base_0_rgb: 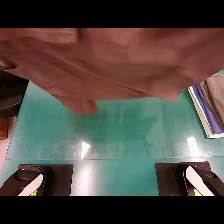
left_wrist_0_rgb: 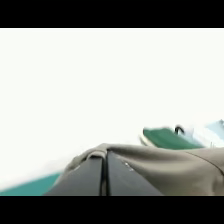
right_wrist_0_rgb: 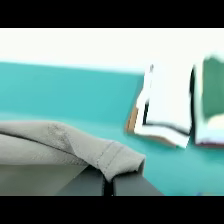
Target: Fold the shirts.
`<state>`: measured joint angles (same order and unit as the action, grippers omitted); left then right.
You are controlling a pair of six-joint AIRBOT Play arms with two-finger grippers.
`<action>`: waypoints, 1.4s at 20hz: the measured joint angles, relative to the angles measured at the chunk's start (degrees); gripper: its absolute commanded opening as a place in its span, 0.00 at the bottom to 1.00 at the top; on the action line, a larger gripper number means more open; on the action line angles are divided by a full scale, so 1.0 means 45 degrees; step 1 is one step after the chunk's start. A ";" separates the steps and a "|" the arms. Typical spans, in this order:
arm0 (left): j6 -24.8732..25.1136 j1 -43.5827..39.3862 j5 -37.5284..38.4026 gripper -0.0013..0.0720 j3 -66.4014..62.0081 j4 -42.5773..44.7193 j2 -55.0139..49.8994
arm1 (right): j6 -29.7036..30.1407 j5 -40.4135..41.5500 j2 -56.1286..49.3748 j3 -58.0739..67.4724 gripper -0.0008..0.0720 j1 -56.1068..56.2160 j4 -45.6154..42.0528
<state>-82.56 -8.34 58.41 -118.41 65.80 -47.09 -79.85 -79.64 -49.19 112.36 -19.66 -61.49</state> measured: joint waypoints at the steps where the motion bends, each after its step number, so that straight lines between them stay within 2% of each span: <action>1: -0.0024 0.0000 -0.0112 0.05 -0.0325 0.0005 0.0024 | -0.0068 -0.0330 -0.0267 0.0855 0.03 0.0000 -0.0005; 4: -0.0097 0.0000 -0.0199 0.05 -0.0350 0.0199 0.0000 | -0.0272 -0.0937 -0.0690 0.1690 0.03 0.0010 0.0005; 8: -0.0413 0.0000 0.0505 0.05 0.1613 0.0933 -0.0826 | -0.0432 -0.1219 -0.1015 -0.0437 0.03 0.0010 -0.0024; 12: -0.0573 0.0000 0.1239 0.05 0.4172 0.1190 -0.3075 | -0.0471 -0.1632 -0.2671 -0.3157 0.03 0.0058 -0.0078; 17: -0.0607 0.0000 0.1433 0.05 0.6023 0.1268 -0.7067 | -0.0481 -0.1515 -0.6057 -0.5314 0.03 0.1069 -0.0971; 20: -0.0588 0.0049 0.0680 0.05 0.6309 0.1229 -0.8684 | -0.0486 -0.0568 -0.7985 -0.5212 0.03 0.1583 -0.1321; 23: -0.0583 0.0350 0.0369 0.05 0.6232 0.1122 -0.9350 | -0.0447 -0.0117 -0.9170 -0.4158 0.03 0.1758 -0.1515; 28: -0.0510 0.0704 0.2390 0.05 0.6377 0.0976 -0.9670 | -0.0029 -0.0452 -0.9170 -0.4163 0.03 0.1914 -0.2647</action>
<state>-84.86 -5.17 69.17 -89.71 70.19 -90.61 -79.99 -81.67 -90.45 93.62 -11.05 -73.41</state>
